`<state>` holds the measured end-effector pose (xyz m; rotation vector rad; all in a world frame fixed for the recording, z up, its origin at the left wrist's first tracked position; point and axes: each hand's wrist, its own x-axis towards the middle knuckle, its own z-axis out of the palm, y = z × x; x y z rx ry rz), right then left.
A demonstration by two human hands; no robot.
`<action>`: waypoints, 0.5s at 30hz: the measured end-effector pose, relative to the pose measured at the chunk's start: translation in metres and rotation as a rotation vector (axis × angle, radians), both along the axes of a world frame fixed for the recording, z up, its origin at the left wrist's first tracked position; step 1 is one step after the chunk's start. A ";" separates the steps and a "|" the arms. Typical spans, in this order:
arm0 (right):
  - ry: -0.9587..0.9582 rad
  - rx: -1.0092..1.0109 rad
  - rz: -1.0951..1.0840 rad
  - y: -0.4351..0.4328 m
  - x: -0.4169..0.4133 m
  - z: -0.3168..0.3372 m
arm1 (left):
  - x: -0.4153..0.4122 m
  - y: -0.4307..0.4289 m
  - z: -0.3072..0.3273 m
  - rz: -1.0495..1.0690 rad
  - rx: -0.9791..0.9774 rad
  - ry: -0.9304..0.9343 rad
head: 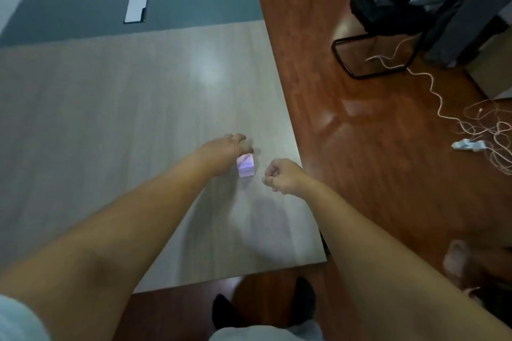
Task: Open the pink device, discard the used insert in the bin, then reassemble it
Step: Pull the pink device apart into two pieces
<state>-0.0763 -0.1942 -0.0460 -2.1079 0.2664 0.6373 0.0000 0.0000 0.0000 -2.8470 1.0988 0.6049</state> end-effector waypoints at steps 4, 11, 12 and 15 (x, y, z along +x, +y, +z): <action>-0.001 -0.045 -0.011 0.003 0.000 -0.015 | 0.005 -0.012 -0.014 -0.135 0.104 -0.072; 0.014 -0.066 -0.041 0.008 -0.002 -0.032 | 0.012 -0.013 -0.025 -0.125 0.089 -0.031; -0.005 -0.075 -0.038 0.010 -0.002 -0.032 | 0.012 -0.011 -0.024 -0.080 0.035 0.009; -0.118 -0.131 -0.014 0.011 -0.004 -0.029 | 0.010 -0.007 -0.018 0.147 -0.134 0.190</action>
